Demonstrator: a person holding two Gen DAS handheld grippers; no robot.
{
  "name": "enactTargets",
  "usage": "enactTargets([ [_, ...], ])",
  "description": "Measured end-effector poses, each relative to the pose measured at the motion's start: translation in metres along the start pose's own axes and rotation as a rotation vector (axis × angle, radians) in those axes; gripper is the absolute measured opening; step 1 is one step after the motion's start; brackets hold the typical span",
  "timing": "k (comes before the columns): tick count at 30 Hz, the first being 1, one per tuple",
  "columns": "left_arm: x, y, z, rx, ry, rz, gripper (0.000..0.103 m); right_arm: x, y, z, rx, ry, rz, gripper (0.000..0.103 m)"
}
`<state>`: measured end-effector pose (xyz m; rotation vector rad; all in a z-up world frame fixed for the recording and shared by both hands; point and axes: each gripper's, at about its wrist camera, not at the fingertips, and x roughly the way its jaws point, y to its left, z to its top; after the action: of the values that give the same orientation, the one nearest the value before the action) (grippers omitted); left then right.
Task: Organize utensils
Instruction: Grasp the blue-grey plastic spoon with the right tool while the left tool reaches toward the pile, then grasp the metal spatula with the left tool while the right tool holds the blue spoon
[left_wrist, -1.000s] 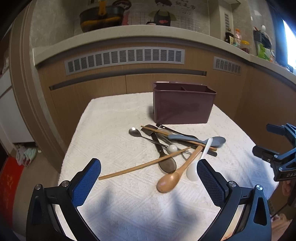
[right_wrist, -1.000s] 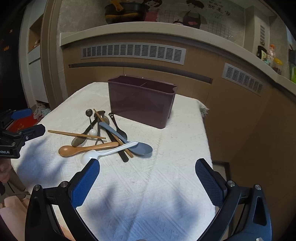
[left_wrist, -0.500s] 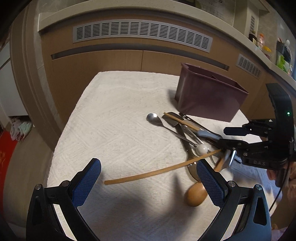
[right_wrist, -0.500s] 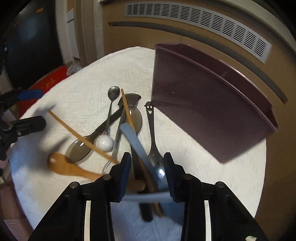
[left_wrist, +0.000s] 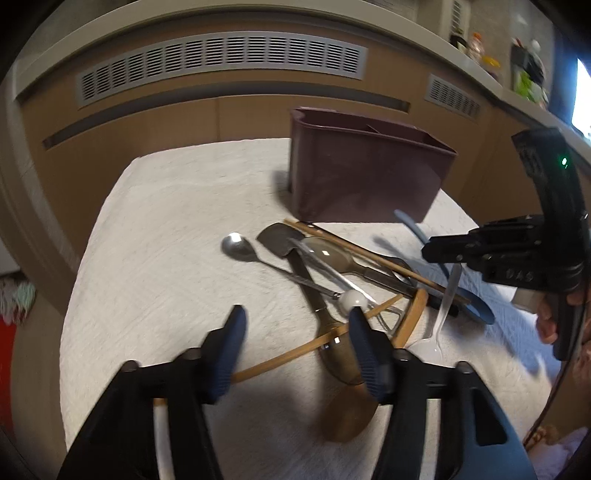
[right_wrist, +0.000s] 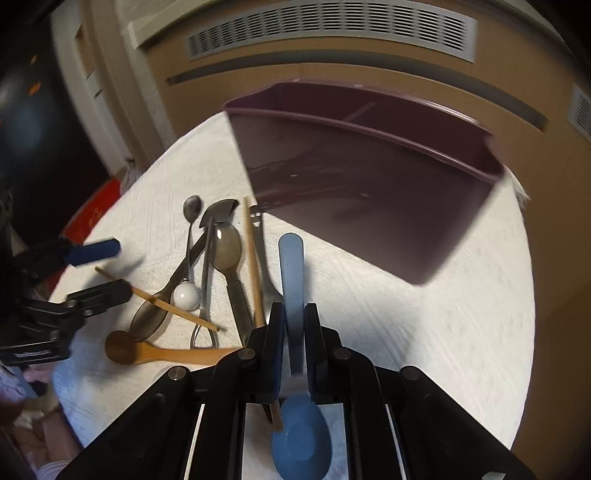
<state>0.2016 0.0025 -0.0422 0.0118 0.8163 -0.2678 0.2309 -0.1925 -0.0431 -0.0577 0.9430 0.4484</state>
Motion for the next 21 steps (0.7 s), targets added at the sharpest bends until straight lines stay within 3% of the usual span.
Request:
enactTargets([
  [3, 0.010, 0.001, 0.011, -0.012, 0.037, -0.027, 0.045, -0.016, -0.010, -0.011, 0.051, -0.037, -0.064, 0.009],
  [6, 0.024, 0.013, 0.027, -0.131, 0.105, -0.092, 0.045, -0.019, -0.015, -0.012, 0.087, -0.058, -0.087, 0.009],
  [13, 0.069, 0.028, 0.065, -0.341, 0.272, -0.148, 0.045, -0.029, -0.008, -0.017, 0.108, -0.122, -0.094, 0.009],
  [19, 0.099, 0.033, 0.084, -0.411, 0.373, -0.084, 0.045, -0.028, -0.007, -0.026, 0.131, -0.137, -0.083, 0.009],
  [21, 0.107, 0.033, 0.090, -0.421, 0.369, -0.062, 0.045, -0.027, -0.010, -0.028, 0.147, -0.130, -0.079, 0.009],
])
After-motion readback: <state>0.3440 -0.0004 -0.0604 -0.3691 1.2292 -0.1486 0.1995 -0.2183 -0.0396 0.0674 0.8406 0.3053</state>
